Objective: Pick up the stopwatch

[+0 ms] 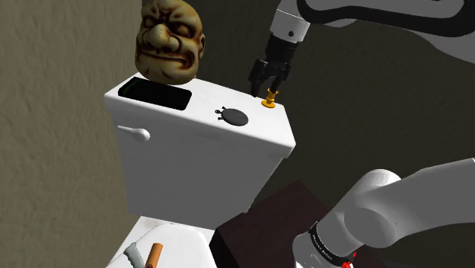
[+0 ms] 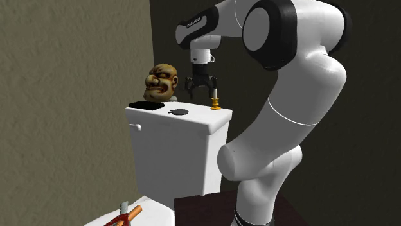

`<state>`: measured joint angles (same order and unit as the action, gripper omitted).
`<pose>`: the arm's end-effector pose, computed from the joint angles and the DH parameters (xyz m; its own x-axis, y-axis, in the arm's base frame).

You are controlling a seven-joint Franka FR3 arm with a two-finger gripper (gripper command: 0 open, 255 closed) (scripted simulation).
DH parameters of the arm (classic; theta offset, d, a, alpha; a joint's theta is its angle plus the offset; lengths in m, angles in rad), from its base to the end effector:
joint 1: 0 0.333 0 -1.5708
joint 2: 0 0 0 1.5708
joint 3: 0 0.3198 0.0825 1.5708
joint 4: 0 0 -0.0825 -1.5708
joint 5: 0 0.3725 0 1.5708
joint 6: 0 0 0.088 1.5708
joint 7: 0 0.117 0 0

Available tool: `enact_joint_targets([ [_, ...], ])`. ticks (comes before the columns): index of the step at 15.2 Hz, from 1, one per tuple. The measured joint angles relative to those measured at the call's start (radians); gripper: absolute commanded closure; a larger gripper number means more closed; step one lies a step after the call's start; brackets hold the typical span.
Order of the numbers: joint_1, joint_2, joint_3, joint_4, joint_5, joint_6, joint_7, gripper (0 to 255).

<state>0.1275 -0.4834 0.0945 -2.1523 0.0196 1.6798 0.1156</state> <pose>0.3815 0.0952 0.5831 0.9955 0.0938 0.0119 0.0935 -0.9954 0.0231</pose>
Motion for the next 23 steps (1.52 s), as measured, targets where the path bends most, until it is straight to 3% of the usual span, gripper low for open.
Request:
enact_joint_targets([
  [10, 0.098, 0.26, 0.13, 0.216, 0.023, -0.023, 0.014, 0],
  [18, 0.104, 0.274, 0.139, 0.137, 0.025, 0.066, 0.014, 0],
  [19, 0.104, 0.274, 0.139, 0.134, 0.025, 0.068, 0.014, 255],
  [23, 0.107, 0.267, 0.143, 0.134, 0.032, 0.075, 0.014, 255],
])
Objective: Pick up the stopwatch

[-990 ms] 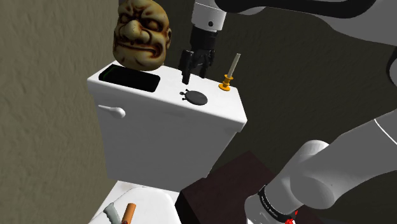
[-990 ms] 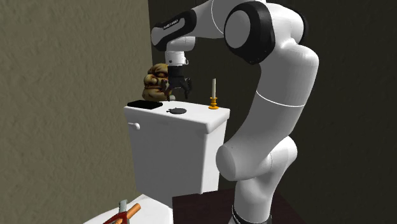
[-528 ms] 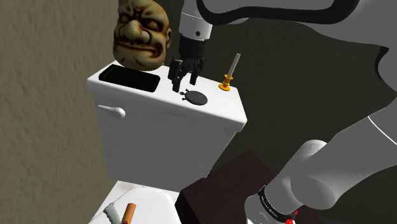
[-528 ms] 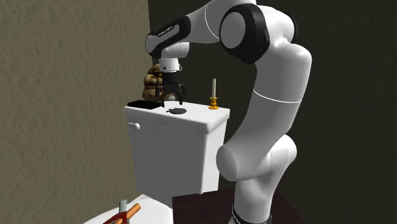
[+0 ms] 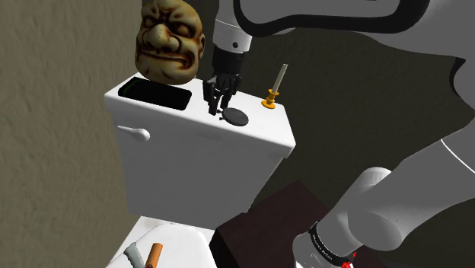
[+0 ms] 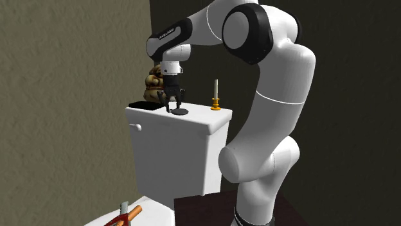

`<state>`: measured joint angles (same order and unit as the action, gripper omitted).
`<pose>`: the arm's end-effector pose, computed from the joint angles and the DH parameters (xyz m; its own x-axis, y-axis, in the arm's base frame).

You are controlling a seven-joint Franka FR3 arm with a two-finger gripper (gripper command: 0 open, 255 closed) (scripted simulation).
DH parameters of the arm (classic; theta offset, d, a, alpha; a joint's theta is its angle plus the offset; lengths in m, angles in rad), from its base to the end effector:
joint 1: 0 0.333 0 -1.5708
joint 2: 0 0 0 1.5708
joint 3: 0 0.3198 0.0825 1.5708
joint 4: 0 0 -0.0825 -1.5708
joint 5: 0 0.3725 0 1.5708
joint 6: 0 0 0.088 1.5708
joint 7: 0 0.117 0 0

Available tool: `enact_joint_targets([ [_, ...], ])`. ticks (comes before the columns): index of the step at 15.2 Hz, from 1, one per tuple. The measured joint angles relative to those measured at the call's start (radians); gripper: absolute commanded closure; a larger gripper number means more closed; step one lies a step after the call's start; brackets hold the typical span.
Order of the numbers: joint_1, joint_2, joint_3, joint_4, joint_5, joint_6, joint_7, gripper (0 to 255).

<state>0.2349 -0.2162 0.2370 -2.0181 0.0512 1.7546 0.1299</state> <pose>0.4192 0.2282 0.5338 0.9465 0.3184 -0.0523 0.3192 -0.9477 0.0074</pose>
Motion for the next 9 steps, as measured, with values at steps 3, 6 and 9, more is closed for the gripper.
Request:
enact_joint_targets([
  [3, 0.0, -0.001, 0.0, -0.001, -0.002, 0.001, -0.002, 255],
  [6, -0.001, -0.001, -0.001, 0.0, -0.003, -0.001, -0.003, 255],
  [9, -0.005, 0.007, -0.004, 0.026, -0.007, -0.03, -0.001, 255],
])
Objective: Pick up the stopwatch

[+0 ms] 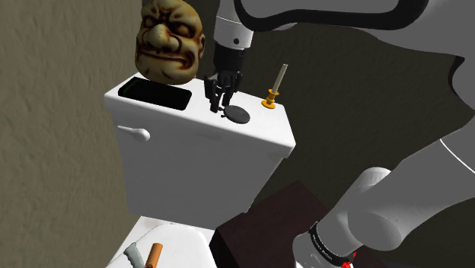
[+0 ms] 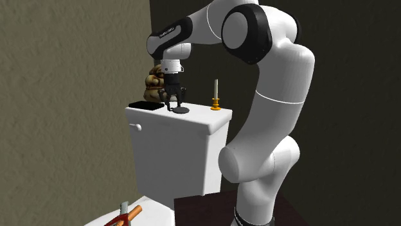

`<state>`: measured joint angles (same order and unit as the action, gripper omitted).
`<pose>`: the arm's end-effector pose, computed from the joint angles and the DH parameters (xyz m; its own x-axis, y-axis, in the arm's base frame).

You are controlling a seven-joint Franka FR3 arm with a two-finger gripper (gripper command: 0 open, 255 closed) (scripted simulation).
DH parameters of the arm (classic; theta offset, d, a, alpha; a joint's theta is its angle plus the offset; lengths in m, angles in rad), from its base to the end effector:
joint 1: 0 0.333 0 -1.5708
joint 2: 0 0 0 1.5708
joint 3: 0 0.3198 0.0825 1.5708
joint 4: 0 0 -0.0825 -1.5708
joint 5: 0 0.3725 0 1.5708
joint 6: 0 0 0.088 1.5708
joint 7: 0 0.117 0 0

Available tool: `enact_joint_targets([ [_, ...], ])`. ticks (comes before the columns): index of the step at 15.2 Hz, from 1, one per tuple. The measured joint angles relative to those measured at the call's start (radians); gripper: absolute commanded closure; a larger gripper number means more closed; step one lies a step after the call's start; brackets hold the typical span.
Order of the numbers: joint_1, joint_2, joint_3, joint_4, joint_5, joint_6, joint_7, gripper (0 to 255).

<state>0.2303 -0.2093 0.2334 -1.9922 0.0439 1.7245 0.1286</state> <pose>0.4221 0.2246 0.5403 0.9473 0.3141 -0.0624 0.3154 -0.9488 0.0133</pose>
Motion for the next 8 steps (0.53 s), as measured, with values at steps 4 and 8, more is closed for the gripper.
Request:
enact_joint_targets([
  [4, -0.001, 0.002, -0.001, 0.054, -0.001, -0.053, 0.002, 255],
  [8, -0.002, 0.005, -0.002, 0.112, -0.002, -0.108, 0.002, 255],
])
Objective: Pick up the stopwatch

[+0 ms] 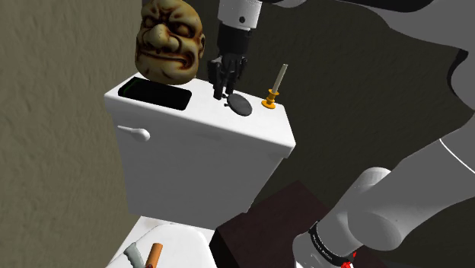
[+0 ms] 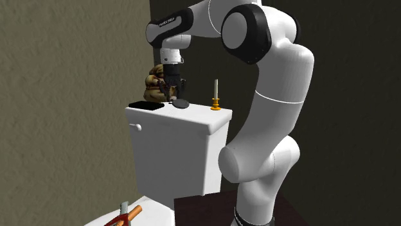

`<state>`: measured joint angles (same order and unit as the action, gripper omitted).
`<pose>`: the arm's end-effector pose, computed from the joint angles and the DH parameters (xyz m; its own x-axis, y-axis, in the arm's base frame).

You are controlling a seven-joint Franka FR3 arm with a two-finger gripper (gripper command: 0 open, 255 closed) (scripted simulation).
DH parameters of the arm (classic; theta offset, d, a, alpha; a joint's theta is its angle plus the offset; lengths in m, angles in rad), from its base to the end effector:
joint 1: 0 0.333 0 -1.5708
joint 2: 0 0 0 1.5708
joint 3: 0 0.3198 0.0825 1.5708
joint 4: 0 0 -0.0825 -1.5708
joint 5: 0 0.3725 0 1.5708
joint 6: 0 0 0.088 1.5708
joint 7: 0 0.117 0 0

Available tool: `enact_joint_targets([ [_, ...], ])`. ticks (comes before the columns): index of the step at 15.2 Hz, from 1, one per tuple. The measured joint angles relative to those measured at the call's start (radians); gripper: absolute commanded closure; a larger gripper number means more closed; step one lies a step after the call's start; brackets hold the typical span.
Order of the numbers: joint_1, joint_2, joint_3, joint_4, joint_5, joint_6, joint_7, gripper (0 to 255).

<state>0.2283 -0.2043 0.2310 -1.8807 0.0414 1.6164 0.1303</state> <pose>0.4216 0.2241 0.5807 0.9476 0.3131 -0.0639 0.3146 -0.9491 0.0137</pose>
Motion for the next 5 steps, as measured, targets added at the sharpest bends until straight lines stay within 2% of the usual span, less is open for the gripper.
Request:
enact_joint_targets([
  [5, 0.0, 0.009, 0.0, 0.07, -0.002, -0.061, 0.003, 255],
])
